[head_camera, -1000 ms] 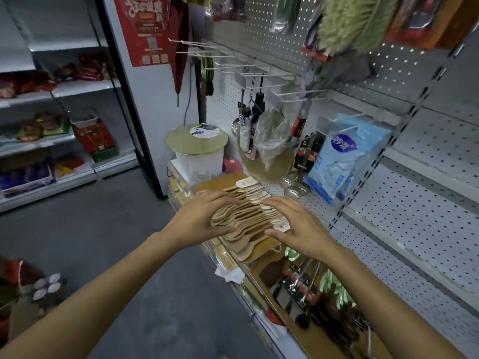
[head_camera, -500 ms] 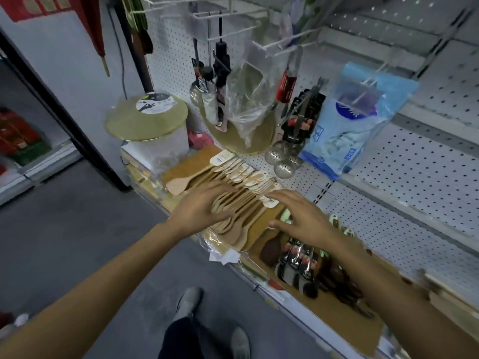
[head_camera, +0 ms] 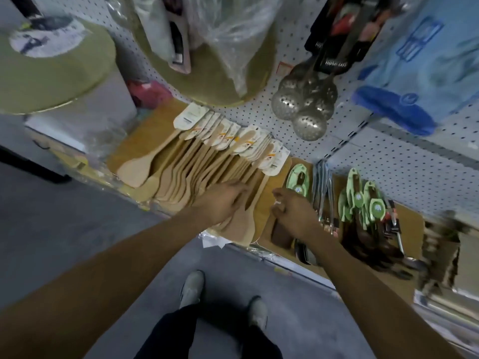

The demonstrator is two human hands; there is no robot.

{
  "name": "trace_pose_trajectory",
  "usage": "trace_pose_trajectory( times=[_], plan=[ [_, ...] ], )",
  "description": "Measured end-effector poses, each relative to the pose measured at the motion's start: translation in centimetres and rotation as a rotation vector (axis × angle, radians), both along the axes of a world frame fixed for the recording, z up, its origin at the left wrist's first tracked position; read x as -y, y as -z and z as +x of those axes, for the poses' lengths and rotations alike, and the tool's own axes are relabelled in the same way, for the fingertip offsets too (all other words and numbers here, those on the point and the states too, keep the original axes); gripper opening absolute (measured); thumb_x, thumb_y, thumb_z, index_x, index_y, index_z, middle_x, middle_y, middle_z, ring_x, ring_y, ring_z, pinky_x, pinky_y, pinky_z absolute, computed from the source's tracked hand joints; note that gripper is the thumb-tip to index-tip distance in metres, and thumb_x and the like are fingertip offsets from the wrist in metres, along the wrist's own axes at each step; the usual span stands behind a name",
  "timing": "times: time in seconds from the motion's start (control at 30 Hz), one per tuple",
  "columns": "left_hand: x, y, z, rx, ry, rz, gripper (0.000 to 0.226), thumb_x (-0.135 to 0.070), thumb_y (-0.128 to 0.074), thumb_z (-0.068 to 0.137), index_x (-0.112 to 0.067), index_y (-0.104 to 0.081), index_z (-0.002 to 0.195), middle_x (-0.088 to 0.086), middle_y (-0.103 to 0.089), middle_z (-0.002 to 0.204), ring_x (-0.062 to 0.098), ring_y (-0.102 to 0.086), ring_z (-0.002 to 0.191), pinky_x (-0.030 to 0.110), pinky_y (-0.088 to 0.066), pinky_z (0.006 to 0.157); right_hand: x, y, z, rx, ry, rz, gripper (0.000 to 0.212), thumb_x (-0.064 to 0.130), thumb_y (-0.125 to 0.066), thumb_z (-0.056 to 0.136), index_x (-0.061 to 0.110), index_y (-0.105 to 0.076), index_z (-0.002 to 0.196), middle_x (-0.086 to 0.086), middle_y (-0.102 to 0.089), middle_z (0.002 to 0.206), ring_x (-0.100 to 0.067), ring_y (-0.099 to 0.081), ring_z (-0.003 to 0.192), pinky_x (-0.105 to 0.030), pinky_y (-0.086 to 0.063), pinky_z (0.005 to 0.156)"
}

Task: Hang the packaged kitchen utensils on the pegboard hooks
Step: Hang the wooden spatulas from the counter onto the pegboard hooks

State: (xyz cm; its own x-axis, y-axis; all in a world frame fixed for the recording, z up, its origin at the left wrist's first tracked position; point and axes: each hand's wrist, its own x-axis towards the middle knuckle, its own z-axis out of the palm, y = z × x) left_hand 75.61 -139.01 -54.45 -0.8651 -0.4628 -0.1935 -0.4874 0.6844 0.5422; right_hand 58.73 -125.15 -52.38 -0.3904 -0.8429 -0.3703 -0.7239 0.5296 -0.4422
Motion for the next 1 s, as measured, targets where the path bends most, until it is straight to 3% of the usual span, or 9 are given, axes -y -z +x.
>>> trace_pose_trajectory(
  times=[0.2, 0.27, 0.4, 0.5, 0.6, 0.77, 0.87, 0.93, 1.0],
  plan=[
    [1.6, 10.0, -4.3, 0.052, -0.141, 0.108, 0.027, -0.015, -0.057, 0.085, -0.015, -0.068, 0.11, 0.008, -0.065, 0.112, 0.028, -0.064, 0.103, 0.039, -0.052, 0.087, 3.5, 12.2, -0.1, 0.08, 0.289, 0.12, 0.032, 0.018, -0.052, 0.09, 0.008, -0.06, 0.12, -0.013, -0.06, 0.128, -0.034, -0.061, 0.109, -0.038, -0.052, 0.09],
    [2.0, 11.6, -5.2, 0.061, -0.22, 0.128, 0.03, -0.016, -0.062, 0.089, -0.015, -0.066, 0.119, 0.006, -0.066, 0.117, 0.026, -0.063, 0.108, 0.037, -0.05, 0.092, 4.3, 14.7, 0.0, 0.118, 0.382, 0.104, 0.017, 0.018, -0.054, 0.091, 0.008, -0.067, 0.097, -0.017, -0.067, 0.111, -0.036, -0.061, 0.108, -0.039, -0.05, 0.092],
    [2.4, 14.0, -6.7, 0.121, -0.194, 0.081, 0.033, -0.031, -0.071, 0.088, -0.013, -0.064, 0.114, 0.007, -0.068, 0.109, 0.025, -0.063, 0.104, 0.04, -0.053, 0.088, 5.8, 18.1, 0.2, 0.214, 0.56, 0.068, 0.025, 0.023, -0.059, 0.087, 0.009, -0.066, 0.067, -0.017, -0.071, 0.077, -0.036, -0.068, 0.08, -0.046, -0.057, 0.077],
    [2.3, 14.6, -7.6, 0.224, -0.079, -0.017, 0.037, -0.028, -0.07, 0.087, -0.014, -0.06, 0.12, 0.01, -0.062, 0.12, 0.03, -0.061, 0.109, 0.043, -0.053, 0.089, 6.8, 19.1, 0.8, 0.187, 0.641, 0.036, 0.022, 0.015, -0.06, 0.082, 0.01, -0.064, 0.061, -0.011, -0.063, 0.062, -0.031, -0.062, 0.066, -0.032, -0.046, 0.058],
    [2.1, 14.5, -8.4, 0.231, -0.088, 0.013, 0.042, -0.019, -0.069, 0.087, -0.01, -0.055, 0.126, 0.014, -0.057, 0.125, 0.032, -0.06, 0.11, 0.04, -0.051, 0.089, 7.3, 19.1, 0.7, 0.226, 0.703, 0.045, 0.019, 0.017, -0.065, 0.083, 0.005, -0.069, 0.069, -0.009, -0.059, 0.064, -0.028, -0.059, 0.067, -0.026, -0.035, 0.058],
    [2.4, 13.0, -8.1, 0.123, -0.281, 0.533, 0.051, -0.01, -0.073, 0.085, -0.009, -0.057, 0.134, 0.007, -0.063, 0.119, 0.022, -0.06, 0.11, 0.029, -0.05, 0.09, 6.1, 18.1, -0.7, 0.376, 0.856, 0.03, 0.019, 0.011, -0.063, 0.08, 0.013, -0.057, 0.062, -0.007, -0.059, 0.068, -0.026, -0.057, 0.071, -0.029, -0.039, 0.057],
    [2.8, 10.8, -7.9, 0.064, -0.366, 0.931, 0.044, -0.003, -0.072, 0.088, -0.005, -0.06, 0.13, -0.003, -0.064, 0.102, 0.015, -0.058, 0.105, 0.018, -0.048, 0.082, 4.2, 16.4, -1.1, 0.392, 0.925, 0.0, 0.013, 0.015, -0.065, 0.073, 0.013, -0.06, 0.062, -0.006, -0.064, 0.065, -0.028, -0.064, 0.068, -0.039, -0.054, 0.055],
    [2.8, 9.2, -7.8, 0.068, -0.363, 1.028, 0.044, -0.002, -0.071, 0.089, -0.004, -0.06, 0.131, 0.0, -0.064, 0.106, 0.014, -0.06, 0.104, 0.022, -0.048, 0.087, 3.0, 14.8, -1.3, 0.389, 0.946, -0.025, 0.007, 0.012, -0.066, 0.069, 0.009, -0.064, 0.075, -0.01, -0.068, 0.072, -0.031, -0.067, 0.07, -0.044, -0.059, 0.06],
    [2.3, 8.0, -7.6, 0.088, -0.335, 1.056, 0.039, -0.001, -0.071, 0.089, -0.004, -0.063, 0.127, 0.003, -0.065, 0.109, 0.013, -0.062, 0.096, 0.022, -0.05, 0.08, 1.8, 13.7, -1.6, 0.426, 0.955, -0.051, 0.016, 0.004, -0.068, 0.068, 0.005, -0.062, 0.082, -0.01, -0.068, 0.076, -0.027, -0.065, 0.07, -0.04, -0.057, 0.056]
  ],
)
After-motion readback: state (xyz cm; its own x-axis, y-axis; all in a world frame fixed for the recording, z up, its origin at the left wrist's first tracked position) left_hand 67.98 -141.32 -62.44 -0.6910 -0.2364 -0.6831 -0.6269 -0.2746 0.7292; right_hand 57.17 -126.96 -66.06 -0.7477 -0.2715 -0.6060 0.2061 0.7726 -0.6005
